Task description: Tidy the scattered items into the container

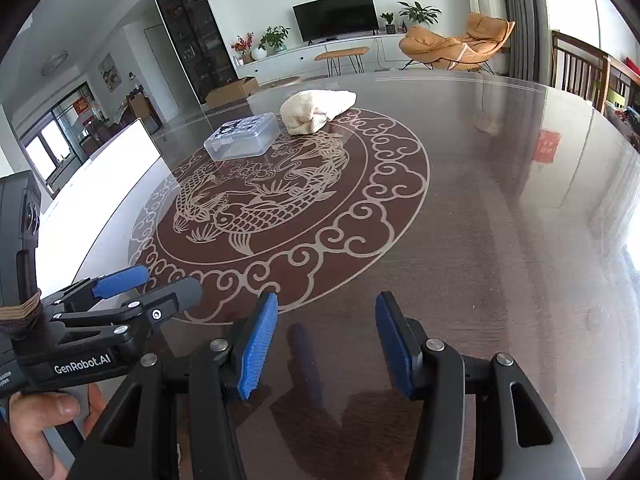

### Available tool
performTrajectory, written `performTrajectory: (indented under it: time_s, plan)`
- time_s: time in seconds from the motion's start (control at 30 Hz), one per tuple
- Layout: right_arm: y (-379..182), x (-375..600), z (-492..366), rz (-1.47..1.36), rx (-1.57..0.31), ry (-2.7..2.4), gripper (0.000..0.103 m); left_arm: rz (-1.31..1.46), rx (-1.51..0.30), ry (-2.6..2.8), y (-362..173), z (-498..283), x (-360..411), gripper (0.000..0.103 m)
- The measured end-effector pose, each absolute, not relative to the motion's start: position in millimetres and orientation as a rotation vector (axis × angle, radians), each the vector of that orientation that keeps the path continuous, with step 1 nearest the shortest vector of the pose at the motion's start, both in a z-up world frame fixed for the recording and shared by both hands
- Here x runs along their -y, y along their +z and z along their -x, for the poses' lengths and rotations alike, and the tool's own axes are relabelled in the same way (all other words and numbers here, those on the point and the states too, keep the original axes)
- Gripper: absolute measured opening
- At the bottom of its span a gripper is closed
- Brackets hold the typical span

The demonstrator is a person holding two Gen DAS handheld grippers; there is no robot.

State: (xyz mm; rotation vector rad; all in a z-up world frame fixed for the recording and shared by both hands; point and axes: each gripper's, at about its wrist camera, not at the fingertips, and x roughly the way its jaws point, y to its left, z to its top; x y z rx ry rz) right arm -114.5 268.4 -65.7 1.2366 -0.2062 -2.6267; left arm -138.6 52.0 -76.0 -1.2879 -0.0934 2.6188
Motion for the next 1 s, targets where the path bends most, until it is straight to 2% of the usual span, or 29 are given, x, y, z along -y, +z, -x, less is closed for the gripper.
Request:
performTrajectory:
  time_s: [0.1,0.23,0.4,0.63,0.83,1.0]
  plan:
    - [-66.6,-270.4,114.4,-1.232,0.23,-2.62,0.053,1.299,0.038,2.631,-77.7,139.2,-57.7,0.094]
    - [-67.1,-272.4,115.8,-1.227,0.267,-2.612,0.053,1.329,-0.041,2.613,-80.8,142.4,-66.4,0.103]
    - [-66.9,-272.6,116.3,-1.224,0.277,-2.61,0.053,1.326,-0.038,2.607,-80.5,141.9,-64.1,0.103]
    - [-66.6,-271.5,115.7,-1.231,0.252,-2.619,0.053,1.309,0.023,2.619,-78.2,138.6,-57.4,0.103]
    - [-66.4,-271.2,115.6,-1.23,0.255,-2.618,0.053,1.317,0.216,2.718,-76.2,140.9,-30.2,0.103]
    - [-66.5,-270.1,115.3,-1.232,0.247,-2.621,0.053,1.451,-0.035,2.746,-82.7,169.9,-42.5,0.103]
